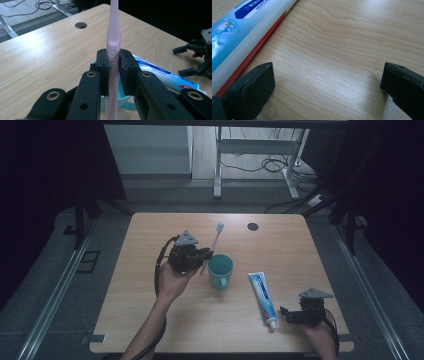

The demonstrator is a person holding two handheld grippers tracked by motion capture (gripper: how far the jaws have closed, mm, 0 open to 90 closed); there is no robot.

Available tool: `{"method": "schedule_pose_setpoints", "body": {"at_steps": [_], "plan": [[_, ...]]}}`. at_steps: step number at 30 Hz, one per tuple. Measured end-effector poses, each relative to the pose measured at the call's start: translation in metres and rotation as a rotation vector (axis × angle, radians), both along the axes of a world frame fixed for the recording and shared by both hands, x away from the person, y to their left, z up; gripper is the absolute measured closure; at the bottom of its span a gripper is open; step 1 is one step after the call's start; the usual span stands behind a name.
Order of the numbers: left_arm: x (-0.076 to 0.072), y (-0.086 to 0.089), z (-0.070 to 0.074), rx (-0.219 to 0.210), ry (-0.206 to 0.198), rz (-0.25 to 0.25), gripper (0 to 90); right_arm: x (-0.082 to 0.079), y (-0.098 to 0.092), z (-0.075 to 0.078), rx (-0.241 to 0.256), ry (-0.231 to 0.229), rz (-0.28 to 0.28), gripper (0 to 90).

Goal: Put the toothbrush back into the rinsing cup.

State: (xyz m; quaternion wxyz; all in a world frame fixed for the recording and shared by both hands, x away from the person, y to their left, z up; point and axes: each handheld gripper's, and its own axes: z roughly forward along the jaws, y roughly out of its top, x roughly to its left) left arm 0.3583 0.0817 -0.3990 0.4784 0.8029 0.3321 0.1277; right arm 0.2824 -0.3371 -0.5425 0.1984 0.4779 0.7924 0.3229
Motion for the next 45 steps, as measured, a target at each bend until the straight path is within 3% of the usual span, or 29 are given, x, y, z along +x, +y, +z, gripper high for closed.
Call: {"method": "schedule_pose_setpoints", "body": {"at_steps": [28,45], "plan": [[0.015,-0.03,-0.002,-0.012,-0.038,0.012,79.2,0.0,0.0,0.0,0.0,0.001,0.003,0.0],[0.02,-0.035,-0.017,-0.019,-0.04,0.034,79.1,0.0,0.0,0.0,0.0,0.001,0.004,0.0]]}}
